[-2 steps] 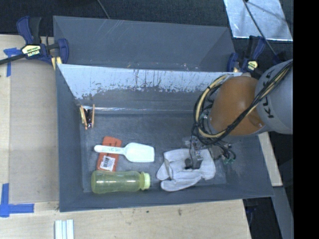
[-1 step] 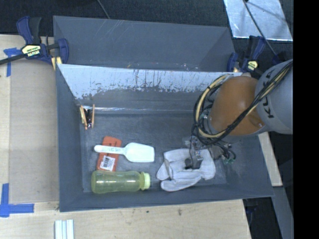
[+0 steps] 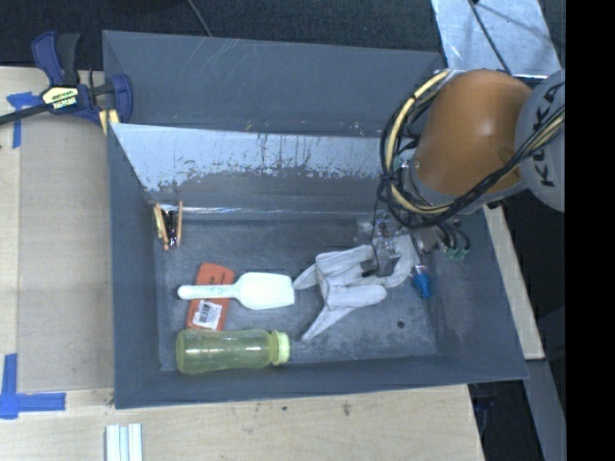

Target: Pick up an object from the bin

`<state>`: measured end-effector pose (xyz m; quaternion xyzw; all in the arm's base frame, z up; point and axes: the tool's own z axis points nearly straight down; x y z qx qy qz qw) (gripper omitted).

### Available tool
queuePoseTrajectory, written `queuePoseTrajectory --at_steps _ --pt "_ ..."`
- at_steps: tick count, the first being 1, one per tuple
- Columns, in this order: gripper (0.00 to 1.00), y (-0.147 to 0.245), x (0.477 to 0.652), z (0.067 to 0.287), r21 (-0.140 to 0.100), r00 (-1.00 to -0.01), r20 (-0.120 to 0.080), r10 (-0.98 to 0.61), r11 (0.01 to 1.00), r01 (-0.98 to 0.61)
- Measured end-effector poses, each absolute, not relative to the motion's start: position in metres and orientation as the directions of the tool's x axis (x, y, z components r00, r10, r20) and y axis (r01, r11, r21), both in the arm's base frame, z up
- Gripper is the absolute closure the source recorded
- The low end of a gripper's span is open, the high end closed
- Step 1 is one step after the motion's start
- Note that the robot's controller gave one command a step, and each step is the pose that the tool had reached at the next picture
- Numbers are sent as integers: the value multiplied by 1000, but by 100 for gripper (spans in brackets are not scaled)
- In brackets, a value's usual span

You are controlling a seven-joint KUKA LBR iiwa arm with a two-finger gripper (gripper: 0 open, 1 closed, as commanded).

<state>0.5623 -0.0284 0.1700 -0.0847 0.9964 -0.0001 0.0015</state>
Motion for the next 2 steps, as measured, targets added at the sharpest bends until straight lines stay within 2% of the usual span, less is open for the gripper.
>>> queuePoseTrajectory --at_steps 1,2 --pt "100 -28 562 170 0 -986 -3 -169 986 -169" --pt "100 15 545 260 -1 -916 -5 -401 916 -401"
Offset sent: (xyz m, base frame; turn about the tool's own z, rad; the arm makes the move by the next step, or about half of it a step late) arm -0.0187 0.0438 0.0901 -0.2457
